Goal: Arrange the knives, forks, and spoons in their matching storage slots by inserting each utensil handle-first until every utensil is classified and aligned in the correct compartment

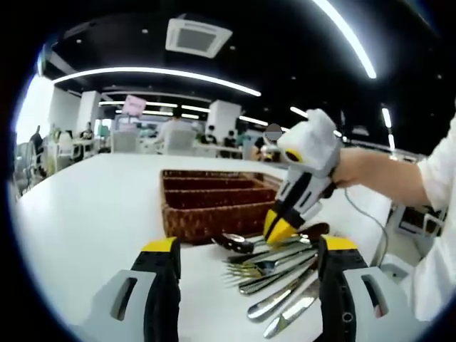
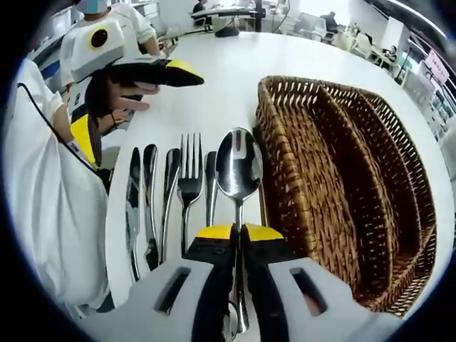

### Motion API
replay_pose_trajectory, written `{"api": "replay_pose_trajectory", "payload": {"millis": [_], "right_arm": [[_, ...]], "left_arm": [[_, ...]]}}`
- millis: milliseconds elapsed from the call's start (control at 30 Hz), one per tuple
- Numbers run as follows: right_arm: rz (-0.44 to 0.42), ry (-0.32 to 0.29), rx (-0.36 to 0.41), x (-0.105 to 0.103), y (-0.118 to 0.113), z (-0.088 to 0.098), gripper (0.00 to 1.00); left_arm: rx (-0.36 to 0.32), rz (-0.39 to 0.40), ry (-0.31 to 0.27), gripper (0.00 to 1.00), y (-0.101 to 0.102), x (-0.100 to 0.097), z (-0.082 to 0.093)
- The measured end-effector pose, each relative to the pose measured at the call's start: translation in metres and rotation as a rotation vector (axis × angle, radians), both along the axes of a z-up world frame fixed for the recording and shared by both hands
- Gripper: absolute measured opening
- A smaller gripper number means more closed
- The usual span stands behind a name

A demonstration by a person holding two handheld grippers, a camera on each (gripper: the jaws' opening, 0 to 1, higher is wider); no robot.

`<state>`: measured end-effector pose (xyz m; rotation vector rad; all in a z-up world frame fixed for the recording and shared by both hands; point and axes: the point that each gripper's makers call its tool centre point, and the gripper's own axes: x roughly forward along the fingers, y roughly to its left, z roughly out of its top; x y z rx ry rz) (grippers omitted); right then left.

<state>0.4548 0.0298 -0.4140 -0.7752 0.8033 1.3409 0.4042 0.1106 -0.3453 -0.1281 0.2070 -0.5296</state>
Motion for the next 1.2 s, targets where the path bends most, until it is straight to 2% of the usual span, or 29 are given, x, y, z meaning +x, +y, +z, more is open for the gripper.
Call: {"api": "replay_pose_trajectory", "payload": {"millis": [467, 567, 767, 1200], "right_arm": [[0.022, -0.003, -0.012, 0.000, 0.001, 0.000, 0.02], [0.033, -0.026, -0.023, 0.002, 0.000, 0.001, 0.02], [0.045, -0.050, -0.035, 0.002, 0.001, 0.020, 0.02], [0.045, -0.043, -0.020, -0.003, -0.002, 0.030, 0.01]], "left_arm": [[0.000, 0.002, -0.002, 0.79, 0.001, -0.001, 0.000], [0.000, 0.002, 0.000, 0.79, 0.000, -0.002, -0.001], [0.000, 0.000, -0.008, 0.79, -0.001, -0.006, 0.001], [0.005, -0.002, -0.020, 0.79, -0.003, -0.010, 0.006]]}}
